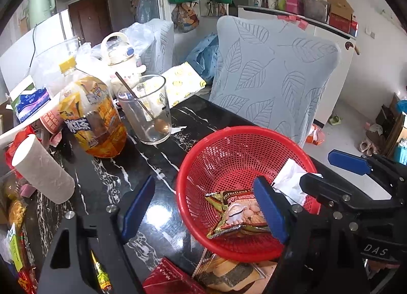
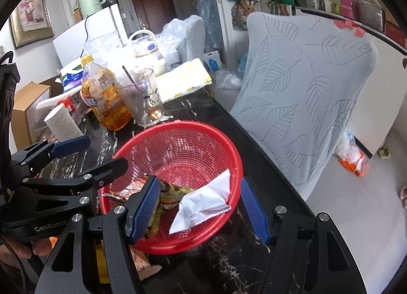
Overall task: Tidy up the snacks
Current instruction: 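Withdraw both tools from the basket back toward the snack pile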
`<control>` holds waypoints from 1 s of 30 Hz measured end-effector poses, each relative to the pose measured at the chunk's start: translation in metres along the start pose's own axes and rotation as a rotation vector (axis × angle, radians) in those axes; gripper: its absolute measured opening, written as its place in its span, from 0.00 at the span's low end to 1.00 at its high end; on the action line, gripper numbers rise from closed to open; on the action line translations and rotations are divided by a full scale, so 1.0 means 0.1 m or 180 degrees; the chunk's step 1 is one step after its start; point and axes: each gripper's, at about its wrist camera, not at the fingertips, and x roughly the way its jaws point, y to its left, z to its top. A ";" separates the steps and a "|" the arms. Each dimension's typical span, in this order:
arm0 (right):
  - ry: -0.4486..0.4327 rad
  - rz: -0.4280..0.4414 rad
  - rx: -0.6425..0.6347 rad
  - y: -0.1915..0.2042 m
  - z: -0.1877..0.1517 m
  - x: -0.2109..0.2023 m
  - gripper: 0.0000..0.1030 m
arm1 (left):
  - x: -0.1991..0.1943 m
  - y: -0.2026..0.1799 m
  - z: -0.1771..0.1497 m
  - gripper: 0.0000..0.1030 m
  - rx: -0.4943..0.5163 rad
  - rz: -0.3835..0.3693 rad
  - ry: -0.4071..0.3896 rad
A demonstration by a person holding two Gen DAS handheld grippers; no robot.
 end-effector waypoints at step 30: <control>-0.0686 -0.0039 -0.0328 0.90 -0.23 -1.49 0.64 | -1.84 0.26 -0.52 0.77 -0.0072 0.0041 -0.0798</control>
